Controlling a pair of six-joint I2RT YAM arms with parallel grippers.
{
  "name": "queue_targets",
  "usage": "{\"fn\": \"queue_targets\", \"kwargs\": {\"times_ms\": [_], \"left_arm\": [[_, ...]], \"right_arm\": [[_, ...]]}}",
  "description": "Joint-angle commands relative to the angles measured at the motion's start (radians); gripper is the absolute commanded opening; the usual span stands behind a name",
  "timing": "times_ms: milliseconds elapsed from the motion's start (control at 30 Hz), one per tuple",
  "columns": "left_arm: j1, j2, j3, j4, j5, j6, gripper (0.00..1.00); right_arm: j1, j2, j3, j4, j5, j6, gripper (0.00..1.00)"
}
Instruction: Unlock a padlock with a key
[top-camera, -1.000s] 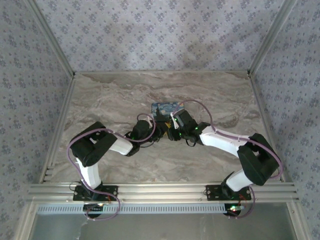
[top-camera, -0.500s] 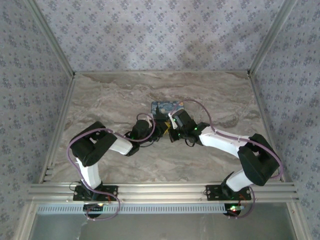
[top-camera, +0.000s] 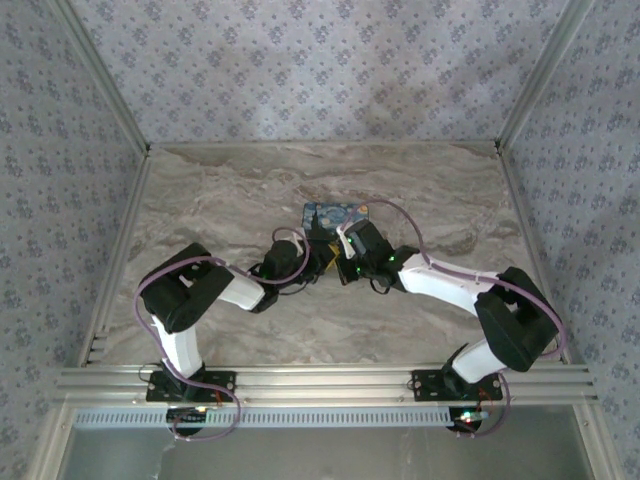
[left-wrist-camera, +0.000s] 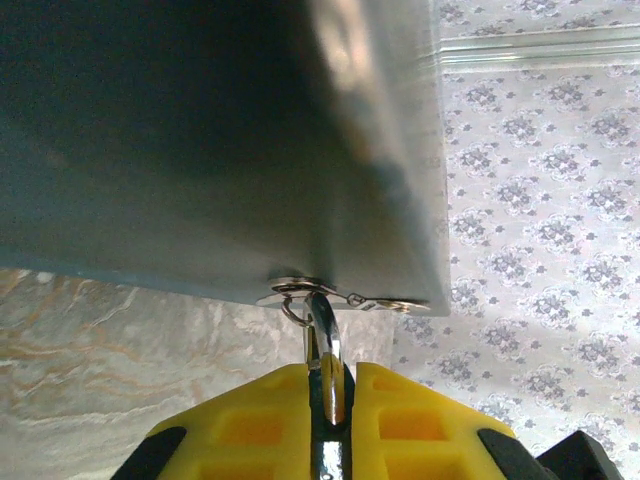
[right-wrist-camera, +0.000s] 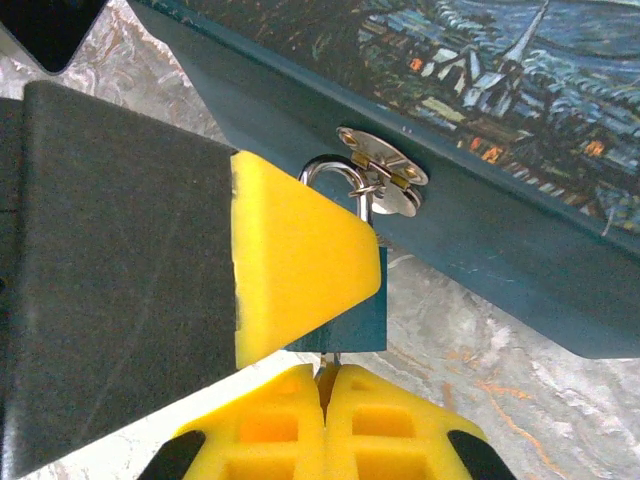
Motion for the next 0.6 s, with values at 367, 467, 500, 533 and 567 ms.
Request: {"fn": "queue_targets", "kwargs": {"times_ms": [367,467,500,533,567], "left_arm": [[-0.011,-0.007,-0.068,0.074,-0.008,0.024,0.16],[-0.012,-0.003,-0.071,0.071,-0.008,0.025,0.18],[-0.011,-0.002,-0.074,0.07,-0.01,0.025,0.19],[-0.012,-0.001,-0.076,0.07,-0.011,0.026,0.21],[-0.011,-0.002,-0.079,0.069,-0.013,0.027,0.24]], "right_arm": [[0.0,0.058,-0.063,0.119,-0.043,0.013,0.0],[0.001,0.06,-0.073,0.129,-0.04,0.016,0.0],[0.001,0.061,-0.074,0.13,-0.04,0.016,0.0],[0.0,0.061,-0.076,0.132,-0.039,0.016,0.0],[-0.001,0.061,-0.077,0.134,-0.041,0.015,0.0]]}}
